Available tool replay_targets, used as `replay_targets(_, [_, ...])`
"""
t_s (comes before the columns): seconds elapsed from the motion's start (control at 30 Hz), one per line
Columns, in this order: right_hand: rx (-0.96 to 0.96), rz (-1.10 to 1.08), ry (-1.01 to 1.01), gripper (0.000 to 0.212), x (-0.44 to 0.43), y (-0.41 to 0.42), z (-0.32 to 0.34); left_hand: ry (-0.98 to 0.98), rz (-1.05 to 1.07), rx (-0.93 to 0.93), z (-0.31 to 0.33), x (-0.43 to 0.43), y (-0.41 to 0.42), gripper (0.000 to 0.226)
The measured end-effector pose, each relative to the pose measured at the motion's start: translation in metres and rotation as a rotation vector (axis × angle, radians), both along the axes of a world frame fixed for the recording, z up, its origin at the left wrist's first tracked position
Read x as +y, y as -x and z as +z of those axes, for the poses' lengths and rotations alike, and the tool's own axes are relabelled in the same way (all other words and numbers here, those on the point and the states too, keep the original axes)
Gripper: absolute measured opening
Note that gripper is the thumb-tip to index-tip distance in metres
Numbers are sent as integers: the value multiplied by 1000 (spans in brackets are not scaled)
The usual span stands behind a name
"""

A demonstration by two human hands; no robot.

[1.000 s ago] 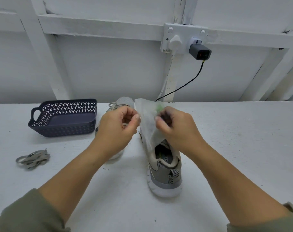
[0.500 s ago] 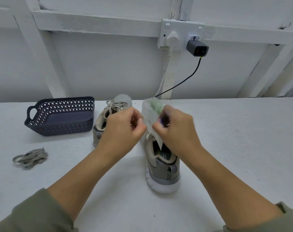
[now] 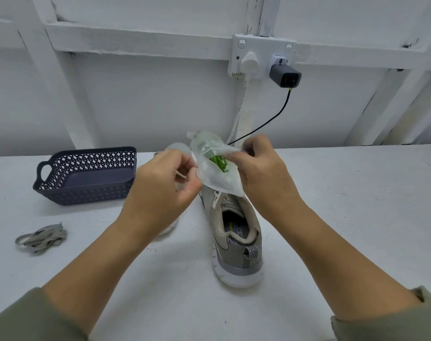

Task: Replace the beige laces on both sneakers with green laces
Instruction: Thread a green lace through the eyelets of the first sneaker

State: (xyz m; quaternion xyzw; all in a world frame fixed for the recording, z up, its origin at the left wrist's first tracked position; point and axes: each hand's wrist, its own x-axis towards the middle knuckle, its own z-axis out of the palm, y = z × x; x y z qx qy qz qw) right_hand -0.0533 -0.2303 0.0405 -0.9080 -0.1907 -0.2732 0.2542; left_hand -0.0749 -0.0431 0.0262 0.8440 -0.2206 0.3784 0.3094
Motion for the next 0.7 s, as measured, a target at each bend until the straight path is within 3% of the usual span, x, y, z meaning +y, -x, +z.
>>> replay_targets(0.07, [6, 68, 12, 29, 5, -1, 1, -60, -46, -75, 1, -4, 2, 7])
replay_targets(0.13, [145, 160, -38, 27, 6, -3, 0, -85, -105, -123, 0, -7, 3, 9])
replay_targets(0.2, [205, 219, -180, 36, 5, -5, -2, -59, -150, -156, 0, -6, 3, 9])
replay_targets(0.27, [274, 230, -417, 49, 2, -7, -3, 35, -54, -134, -3, 0, -2, 12])
replay_targets(0.37, [433, 248, -603, 50, -3, -14, -6, 255, 244, 188, -11, 14, -18, 35])
replay_targets(0.47, [560, 263, -682, 56, -7, -23, -15, 356, 223, 630, -21, 28, -46, 51])
replay_targets(0.53, [622, 259, -745, 57, -13, -26, -21, 183, 191, 737, -21, 31, -60, 58])
replay_targets(0.6, [686, 252, -811, 57, -17, -26, -24, -101, 194, 733, -16, 27, -71, 60])
replay_targets(0.7, [698, 198, -748, 55, -26, -26, -25, -378, 117, 723, -8, 17, -86, 64])
